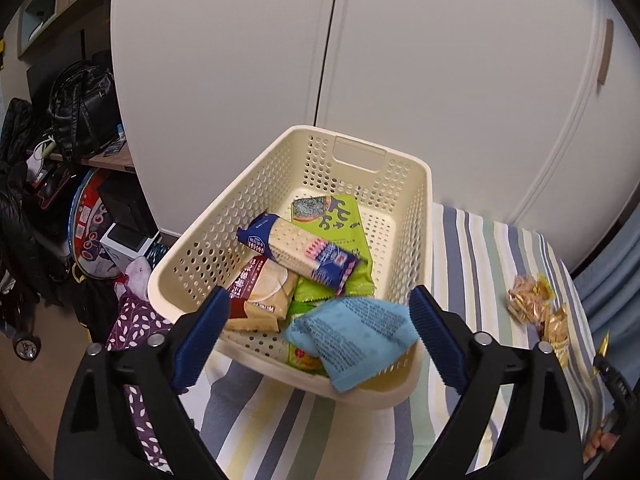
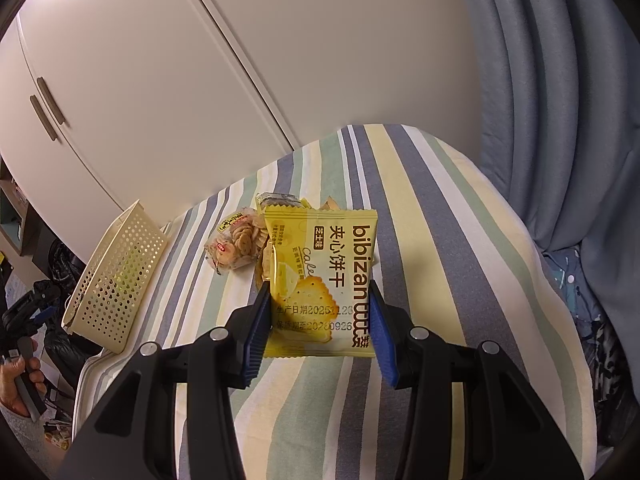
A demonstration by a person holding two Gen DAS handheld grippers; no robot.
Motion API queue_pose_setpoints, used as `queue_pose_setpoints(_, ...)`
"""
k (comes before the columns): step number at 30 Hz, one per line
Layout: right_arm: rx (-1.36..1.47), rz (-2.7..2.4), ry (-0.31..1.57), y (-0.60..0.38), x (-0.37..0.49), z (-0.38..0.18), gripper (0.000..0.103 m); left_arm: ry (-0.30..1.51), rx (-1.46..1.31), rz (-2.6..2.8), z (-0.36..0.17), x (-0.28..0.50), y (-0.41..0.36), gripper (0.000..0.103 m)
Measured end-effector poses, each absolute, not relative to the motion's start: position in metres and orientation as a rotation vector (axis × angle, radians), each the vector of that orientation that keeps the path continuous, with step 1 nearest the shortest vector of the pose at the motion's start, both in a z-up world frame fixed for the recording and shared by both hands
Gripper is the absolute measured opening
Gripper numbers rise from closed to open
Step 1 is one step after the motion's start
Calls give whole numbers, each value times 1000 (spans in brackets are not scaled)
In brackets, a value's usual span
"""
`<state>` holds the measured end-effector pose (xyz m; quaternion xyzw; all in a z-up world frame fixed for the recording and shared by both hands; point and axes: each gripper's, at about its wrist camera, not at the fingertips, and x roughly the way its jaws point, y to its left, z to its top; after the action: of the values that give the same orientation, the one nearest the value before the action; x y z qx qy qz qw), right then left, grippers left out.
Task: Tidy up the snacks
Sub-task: 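Carry the blue cracker pack into the basket and release it with the left tool, then carry the yellow bibizan packet into the basket and release it with the right tool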
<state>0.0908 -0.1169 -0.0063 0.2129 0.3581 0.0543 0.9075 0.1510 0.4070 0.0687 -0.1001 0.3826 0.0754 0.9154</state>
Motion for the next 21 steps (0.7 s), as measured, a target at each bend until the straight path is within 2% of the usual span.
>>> queue_pose_setpoints(9, 438, 105, 737, -117, 90, -7, 45, 867, -172, 93, 49, 140, 407, 93)
queue_pose_setpoints(15, 436, 100, 734, -116, 89, -6, 45, 879, -51, 139, 41, 148, 397, 99)
queue_pose_setpoints(21, 431, 97, 731, -115, 88, -6, 45, 898, 15, 196, 37, 161, 401, 100)
